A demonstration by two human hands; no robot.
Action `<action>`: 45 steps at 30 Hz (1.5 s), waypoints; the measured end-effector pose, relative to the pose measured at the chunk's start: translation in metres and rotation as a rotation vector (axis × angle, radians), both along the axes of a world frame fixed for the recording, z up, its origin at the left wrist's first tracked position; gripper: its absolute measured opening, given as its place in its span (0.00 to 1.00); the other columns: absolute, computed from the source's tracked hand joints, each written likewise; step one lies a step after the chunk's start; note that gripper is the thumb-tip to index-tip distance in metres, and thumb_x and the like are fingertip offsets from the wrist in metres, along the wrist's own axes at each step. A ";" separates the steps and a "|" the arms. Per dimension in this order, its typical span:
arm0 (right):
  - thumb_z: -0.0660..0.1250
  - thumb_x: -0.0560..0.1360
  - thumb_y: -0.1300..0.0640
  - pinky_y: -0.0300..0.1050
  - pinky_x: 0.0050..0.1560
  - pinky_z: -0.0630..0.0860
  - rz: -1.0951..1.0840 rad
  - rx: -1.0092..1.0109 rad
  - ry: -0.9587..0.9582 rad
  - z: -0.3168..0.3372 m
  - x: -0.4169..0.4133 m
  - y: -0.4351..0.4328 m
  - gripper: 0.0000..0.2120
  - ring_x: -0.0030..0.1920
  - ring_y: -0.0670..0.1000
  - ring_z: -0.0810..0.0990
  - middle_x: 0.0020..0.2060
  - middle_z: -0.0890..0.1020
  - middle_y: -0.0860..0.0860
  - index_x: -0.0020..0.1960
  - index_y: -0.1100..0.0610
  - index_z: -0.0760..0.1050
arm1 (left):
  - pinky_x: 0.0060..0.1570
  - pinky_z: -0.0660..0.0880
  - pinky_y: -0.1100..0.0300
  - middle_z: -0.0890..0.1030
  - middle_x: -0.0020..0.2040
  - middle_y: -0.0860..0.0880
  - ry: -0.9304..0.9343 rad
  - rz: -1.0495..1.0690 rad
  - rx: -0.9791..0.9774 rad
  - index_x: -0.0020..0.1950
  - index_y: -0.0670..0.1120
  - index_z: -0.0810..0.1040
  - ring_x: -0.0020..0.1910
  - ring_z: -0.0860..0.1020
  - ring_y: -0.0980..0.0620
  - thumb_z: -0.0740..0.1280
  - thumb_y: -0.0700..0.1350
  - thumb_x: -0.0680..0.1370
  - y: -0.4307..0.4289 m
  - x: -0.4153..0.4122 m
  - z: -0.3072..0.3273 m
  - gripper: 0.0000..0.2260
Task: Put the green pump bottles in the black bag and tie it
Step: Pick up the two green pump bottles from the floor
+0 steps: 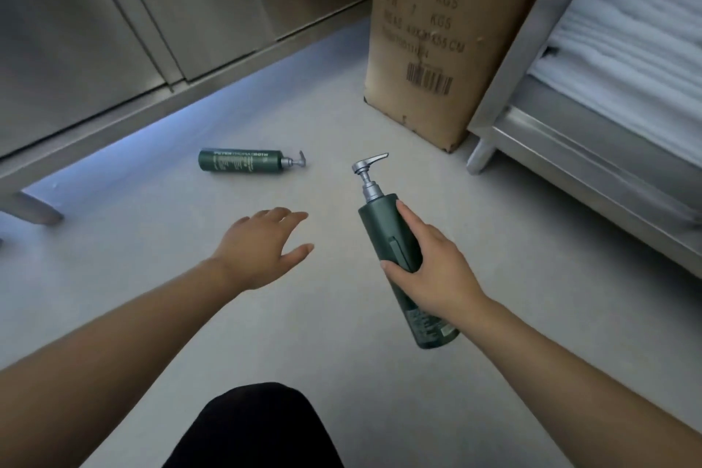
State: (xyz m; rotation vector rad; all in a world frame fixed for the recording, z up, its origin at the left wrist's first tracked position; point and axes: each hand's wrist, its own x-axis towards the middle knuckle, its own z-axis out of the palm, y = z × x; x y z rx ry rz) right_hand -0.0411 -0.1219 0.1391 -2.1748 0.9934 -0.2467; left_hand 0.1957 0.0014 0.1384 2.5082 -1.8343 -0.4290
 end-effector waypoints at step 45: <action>0.73 0.70 0.54 0.37 0.44 0.71 0.384 0.356 -0.119 -0.105 0.361 -0.221 0.43 0.49 0.48 0.77 0.50 0.71 0.41 0.74 0.38 0.50 | 0.56 0.71 0.50 0.71 0.68 0.47 -0.065 0.373 0.197 0.72 0.52 0.62 0.64 0.71 0.45 0.61 0.61 0.75 -0.147 0.254 -0.081 0.28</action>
